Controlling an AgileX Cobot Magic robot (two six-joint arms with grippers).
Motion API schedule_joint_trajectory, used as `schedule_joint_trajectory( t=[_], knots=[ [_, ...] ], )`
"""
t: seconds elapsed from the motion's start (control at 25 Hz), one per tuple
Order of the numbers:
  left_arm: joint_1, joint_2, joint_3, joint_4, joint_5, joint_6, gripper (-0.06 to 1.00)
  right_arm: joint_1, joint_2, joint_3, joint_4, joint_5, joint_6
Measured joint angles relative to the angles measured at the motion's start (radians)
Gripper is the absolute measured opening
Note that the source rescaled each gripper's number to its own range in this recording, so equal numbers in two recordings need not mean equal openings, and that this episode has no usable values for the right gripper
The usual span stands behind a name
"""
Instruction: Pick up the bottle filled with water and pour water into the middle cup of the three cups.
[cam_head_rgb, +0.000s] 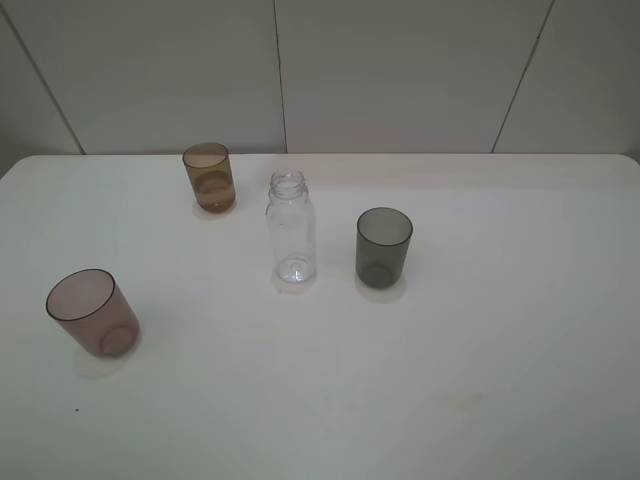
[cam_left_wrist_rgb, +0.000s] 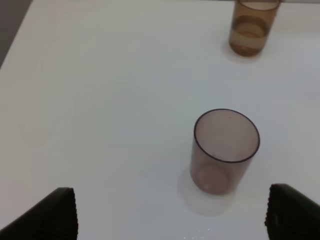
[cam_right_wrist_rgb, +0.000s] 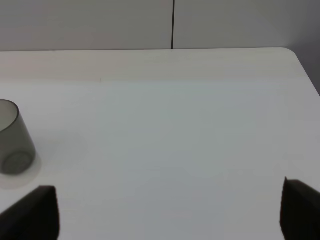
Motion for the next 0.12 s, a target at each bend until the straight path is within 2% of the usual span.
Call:
schedule_joint_trajectory(
  t=[0.12],
  knots=[
    [0.028,0.0,0.0,0.0,0.0,0.001,0.87,0.0,0.0,0.0,0.0,0.0,0.0]
  ],
)
